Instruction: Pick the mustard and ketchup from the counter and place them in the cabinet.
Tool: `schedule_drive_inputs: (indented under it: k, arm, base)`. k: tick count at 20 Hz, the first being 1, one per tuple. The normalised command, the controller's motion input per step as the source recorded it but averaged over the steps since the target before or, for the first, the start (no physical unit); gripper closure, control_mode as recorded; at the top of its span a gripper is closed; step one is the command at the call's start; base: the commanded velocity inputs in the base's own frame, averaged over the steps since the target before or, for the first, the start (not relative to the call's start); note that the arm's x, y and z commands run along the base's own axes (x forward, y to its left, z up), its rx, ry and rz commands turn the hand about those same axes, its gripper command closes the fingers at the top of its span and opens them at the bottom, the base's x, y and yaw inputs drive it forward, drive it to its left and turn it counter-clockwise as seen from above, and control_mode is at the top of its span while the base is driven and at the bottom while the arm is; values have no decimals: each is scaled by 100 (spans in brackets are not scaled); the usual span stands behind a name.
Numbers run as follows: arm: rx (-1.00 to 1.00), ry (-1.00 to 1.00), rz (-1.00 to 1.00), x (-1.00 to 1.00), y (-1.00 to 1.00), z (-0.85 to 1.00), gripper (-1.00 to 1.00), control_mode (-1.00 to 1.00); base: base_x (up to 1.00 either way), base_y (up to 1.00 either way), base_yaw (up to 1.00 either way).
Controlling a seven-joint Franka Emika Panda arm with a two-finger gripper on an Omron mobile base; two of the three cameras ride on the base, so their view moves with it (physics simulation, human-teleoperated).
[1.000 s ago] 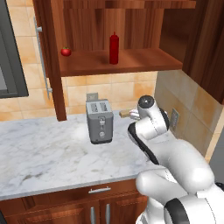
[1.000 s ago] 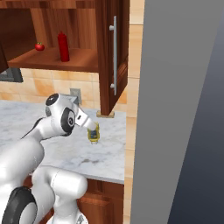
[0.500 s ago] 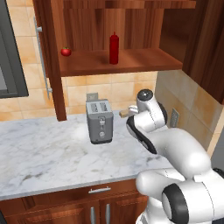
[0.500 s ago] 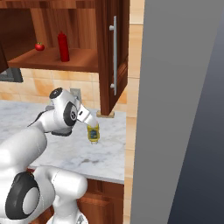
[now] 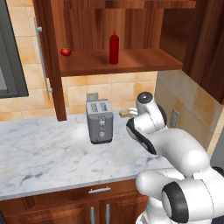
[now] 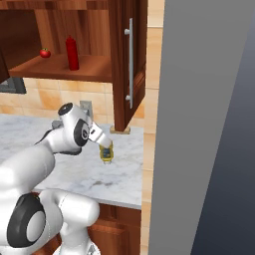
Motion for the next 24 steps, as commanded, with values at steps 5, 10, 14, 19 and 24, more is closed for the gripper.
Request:
schedule_drive_inputs:
  k: [5, 10, 14, 19, 24]
  arm:
    - [2, 0, 0, 4, 0, -19, -100, -100]
    - [2, 0, -1, 17, 0, -7, -100, -100]
    - [1, 0, -2, 19, 0, -4, -100, -100]
    - [2, 0, -2, 17, 0, -5, -100, -100]
    - [2, 0, -1, 7, 0, -11, -100, -100]
  base:
    - [0, 0, 0]
    - [0, 0, 0]
    - [0, 0, 0]
    - [0, 0, 0]
    - [0, 0, 0]
